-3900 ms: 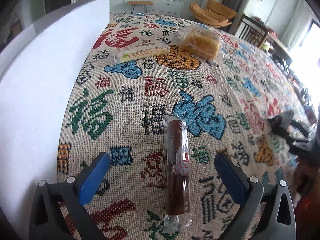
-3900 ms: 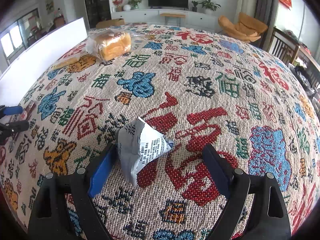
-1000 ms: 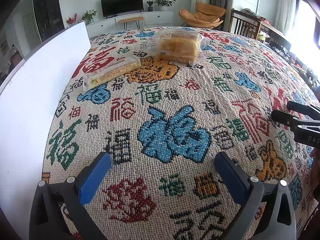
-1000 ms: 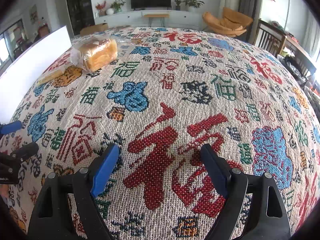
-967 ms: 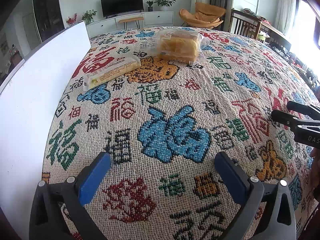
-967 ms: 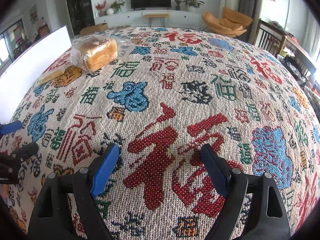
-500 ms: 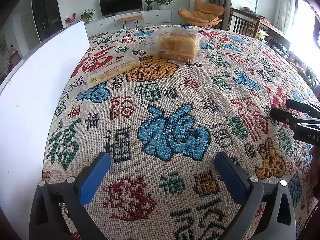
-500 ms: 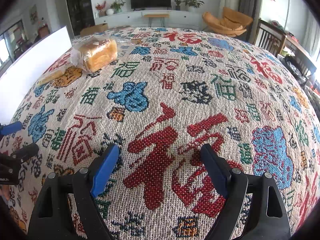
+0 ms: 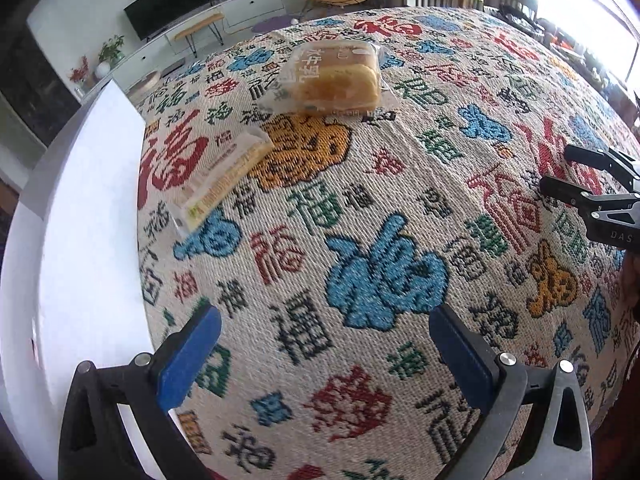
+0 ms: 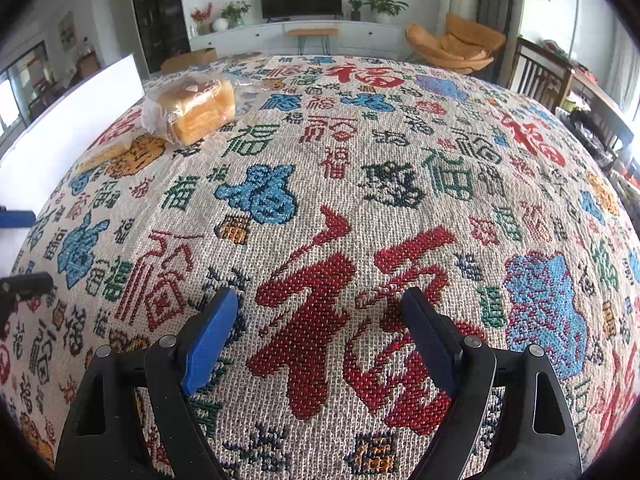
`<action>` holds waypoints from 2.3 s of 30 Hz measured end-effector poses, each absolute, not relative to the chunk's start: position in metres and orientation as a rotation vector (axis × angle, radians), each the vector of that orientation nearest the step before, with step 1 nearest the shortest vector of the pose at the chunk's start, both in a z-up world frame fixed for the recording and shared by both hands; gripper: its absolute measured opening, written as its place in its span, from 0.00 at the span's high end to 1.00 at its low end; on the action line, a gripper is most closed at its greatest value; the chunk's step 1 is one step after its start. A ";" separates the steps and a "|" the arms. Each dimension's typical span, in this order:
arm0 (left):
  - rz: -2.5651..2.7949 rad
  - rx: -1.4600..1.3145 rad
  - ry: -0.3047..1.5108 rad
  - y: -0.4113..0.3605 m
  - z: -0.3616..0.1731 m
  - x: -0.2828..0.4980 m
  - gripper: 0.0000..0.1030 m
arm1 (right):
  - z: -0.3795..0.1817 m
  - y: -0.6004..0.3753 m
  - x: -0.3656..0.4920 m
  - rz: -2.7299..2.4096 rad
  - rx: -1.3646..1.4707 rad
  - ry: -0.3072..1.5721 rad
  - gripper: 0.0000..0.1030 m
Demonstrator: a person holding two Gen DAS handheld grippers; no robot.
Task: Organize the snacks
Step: 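Move the left gripper onto the cream wafer pack and close, then lift the cream wafer pack with the left gripper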
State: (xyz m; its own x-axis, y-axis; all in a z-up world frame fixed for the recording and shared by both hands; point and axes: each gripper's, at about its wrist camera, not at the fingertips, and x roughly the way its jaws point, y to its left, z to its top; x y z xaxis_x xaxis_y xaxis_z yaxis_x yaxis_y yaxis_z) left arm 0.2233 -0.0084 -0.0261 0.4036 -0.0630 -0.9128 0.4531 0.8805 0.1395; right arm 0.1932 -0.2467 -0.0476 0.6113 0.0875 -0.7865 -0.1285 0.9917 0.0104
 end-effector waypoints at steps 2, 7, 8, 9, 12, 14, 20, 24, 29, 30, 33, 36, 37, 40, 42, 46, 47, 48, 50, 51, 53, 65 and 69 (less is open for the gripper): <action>-0.372 0.458 1.136 -0.007 -0.018 0.238 0.00 | -0.048 -0.247 0.193 0.125 -0.048 0.904 0.16; -0.343 0.461 1.184 0.008 -0.010 0.281 0.00 | -0.047 -0.247 0.193 0.129 -0.042 0.903 0.16; -0.334 0.431 1.192 0.012 -0.010 0.290 0.00 | -0.047 -0.247 0.193 0.130 -0.040 0.903 0.16; -0.325 0.398 1.201 0.014 -0.011 0.299 0.00 | -0.047 -0.247 0.193 0.132 -0.040 0.903 0.16; -0.293 0.386 1.202 0.013 -0.021 0.322 0.01 | -0.047 -0.246 0.193 0.134 -0.039 0.903 0.15; -0.242 0.430 1.178 0.010 -0.028 0.337 0.01 | -0.047 -0.245 0.194 0.135 -0.036 0.903 0.15; -0.143 0.399 1.149 0.020 -0.048 0.371 0.00 | -0.048 -0.244 0.194 0.139 -0.031 0.901 0.15; -0.189 0.265 1.202 0.033 -0.052 0.373 0.04 | -0.048 -0.245 0.194 0.138 -0.031 0.901 0.15; -0.322 0.184 1.245 0.031 -0.049 0.345 0.28 | -0.048 -0.244 0.194 0.138 -0.031 0.901 0.15; -0.347 0.176 1.250 0.030 -0.047 0.339 0.28 | -0.048 -0.245 0.194 0.138 -0.031 0.901 0.15; -0.340 0.180 1.252 0.027 -0.045 0.327 0.27 | -0.048 -0.245 0.194 0.138 -0.030 0.901 0.15; -0.287 0.175 1.199 0.024 -0.037 0.330 0.27 | -0.048 -0.245 0.194 0.137 -0.032 0.901 0.15; -0.270 0.173 1.179 0.023 -0.035 0.334 0.27 | -0.048 -0.245 0.194 0.137 -0.032 0.901 0.15; -0.207 0.154 1.162 0.022 -0.039 0.354 0.27 | -0.048 -0.245 0.193 0.138 -0.032 0.901 0.15; -0.182 0.150 1.165 0.020 -0.047 0.360 0.50 | -0.048 -0.245 0.193 0.138 -0.032 0.901 0.15; -0.182 0.088 1.135 0.020 -0.047 0.351 0.72 | -0.048 -0.245 0.193 0.138 -0.032 0.900 0.15; -0.165 0.079 1.129 0.021 -0.045 0.343 0.72 | -0.048 -0.245 0.193 0.138 -0.032 0.900 0.15; -0.144 0.066 1.126 0.022 -0.043 0.334 0.72 | -0.048 -0.245 0.193 0.138 -0.032 0.901 0.15; -0.107 0.036 1.124 0.026 -0.041 0.306 0.71 | -0.048 -0.245 0.194 0.137 -0.034 0.901 0.15; -0.100 0.024 1.124 0.028 -0.040 0.291 0.71 | -0.048 -0.246 0.193 0.137 -0.033 0.900 0.15; -0.114 0.005 1.116 0.030 -0.039 0.258 0.71 | -0.048 -0.245 0.193 0.137 -0.033 0.901 0.15; -0.144 0.078 0.975 0.014 -0.061 0.204 0.15 | -0.048 -0.245 0.193 0.130 -0.045 0.902 0.15; -0.129 0.067 0.954 0.014 -0.063 0.204 0.06 | -0.048 -0.244 0.193 0.129 -0.046 0.902 0.15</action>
